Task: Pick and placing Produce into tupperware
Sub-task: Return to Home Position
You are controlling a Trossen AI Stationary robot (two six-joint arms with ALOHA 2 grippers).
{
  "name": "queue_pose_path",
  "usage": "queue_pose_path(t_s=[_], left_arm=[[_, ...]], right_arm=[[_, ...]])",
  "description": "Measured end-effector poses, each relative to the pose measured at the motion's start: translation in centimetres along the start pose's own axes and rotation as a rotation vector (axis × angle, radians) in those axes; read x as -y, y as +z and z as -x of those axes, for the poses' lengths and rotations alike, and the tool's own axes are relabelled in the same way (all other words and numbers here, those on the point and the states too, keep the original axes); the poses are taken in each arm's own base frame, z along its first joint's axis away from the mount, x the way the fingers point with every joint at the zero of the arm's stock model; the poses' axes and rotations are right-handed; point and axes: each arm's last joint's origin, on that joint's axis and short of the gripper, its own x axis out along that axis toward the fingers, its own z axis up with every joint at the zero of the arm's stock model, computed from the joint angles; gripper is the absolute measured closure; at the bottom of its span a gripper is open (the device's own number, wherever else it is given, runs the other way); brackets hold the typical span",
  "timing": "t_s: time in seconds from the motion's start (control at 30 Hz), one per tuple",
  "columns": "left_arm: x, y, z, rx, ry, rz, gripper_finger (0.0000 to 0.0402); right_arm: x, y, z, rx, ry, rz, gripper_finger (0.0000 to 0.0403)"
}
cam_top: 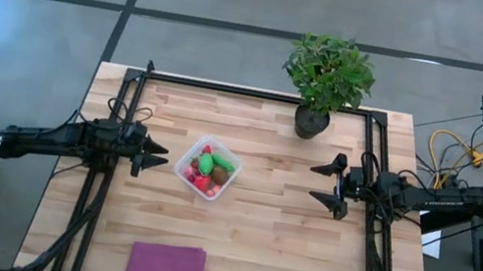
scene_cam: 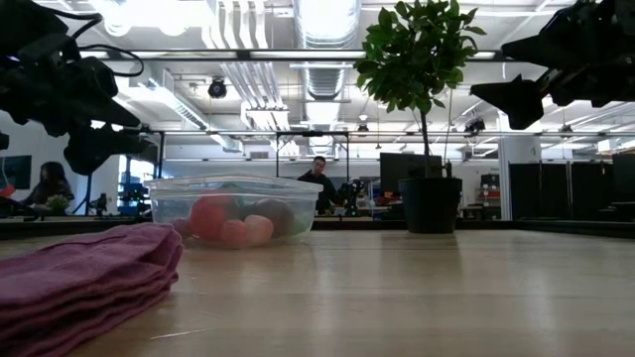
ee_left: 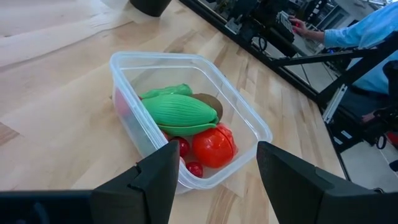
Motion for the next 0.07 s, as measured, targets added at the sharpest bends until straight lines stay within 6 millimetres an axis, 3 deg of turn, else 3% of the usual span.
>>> queue_pose_path(t_s=[0.07], left_arm=[[0.00,0.00,-0.01,-0.002,0.001,0.000,0.0201]], right_arm=[[0.00,0.00,0.00,0.000,0.000,0.000,0.0049]])
